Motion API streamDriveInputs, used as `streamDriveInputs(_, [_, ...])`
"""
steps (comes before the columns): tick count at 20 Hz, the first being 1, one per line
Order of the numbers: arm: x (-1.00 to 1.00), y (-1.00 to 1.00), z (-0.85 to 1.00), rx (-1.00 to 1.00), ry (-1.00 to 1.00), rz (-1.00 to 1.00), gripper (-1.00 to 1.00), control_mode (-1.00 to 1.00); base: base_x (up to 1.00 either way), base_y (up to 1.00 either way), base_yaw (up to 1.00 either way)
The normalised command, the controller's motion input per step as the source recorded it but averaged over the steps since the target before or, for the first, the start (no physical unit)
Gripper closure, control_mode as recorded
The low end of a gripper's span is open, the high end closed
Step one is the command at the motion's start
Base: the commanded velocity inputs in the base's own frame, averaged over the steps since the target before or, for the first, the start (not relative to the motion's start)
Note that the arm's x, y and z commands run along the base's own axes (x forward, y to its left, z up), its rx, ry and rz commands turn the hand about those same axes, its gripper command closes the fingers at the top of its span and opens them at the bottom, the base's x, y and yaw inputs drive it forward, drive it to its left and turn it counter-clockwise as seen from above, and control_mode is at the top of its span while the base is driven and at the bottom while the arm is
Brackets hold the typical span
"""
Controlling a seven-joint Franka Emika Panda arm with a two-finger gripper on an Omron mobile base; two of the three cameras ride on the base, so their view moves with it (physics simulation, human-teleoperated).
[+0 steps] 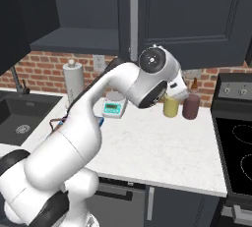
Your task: Pick the kettle from the counter and place it on the tray. Then pick the mug from the cabinet and place it on the tray. Then close the cabinet doors.
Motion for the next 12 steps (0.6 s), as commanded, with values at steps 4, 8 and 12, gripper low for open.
streamDriveInputs(4, [0.74, 0.46, 0.47, -0.18, 0.28, -0.27, -1.0, -1.0, 0.0, 0.0, 0.0])
streamDriveInputs(8, [0.76, 0.19, 0.11, -0.11, 0.15, -0.21, -1.0, -1.0, 0.0, 0.0, 0.0])
streamDriveInputs(12, [0.82, 0.0, 0.0, -0.02, 0.02, -0.15, -1.0, -1.0, 0.0, 0.0, 0.0])
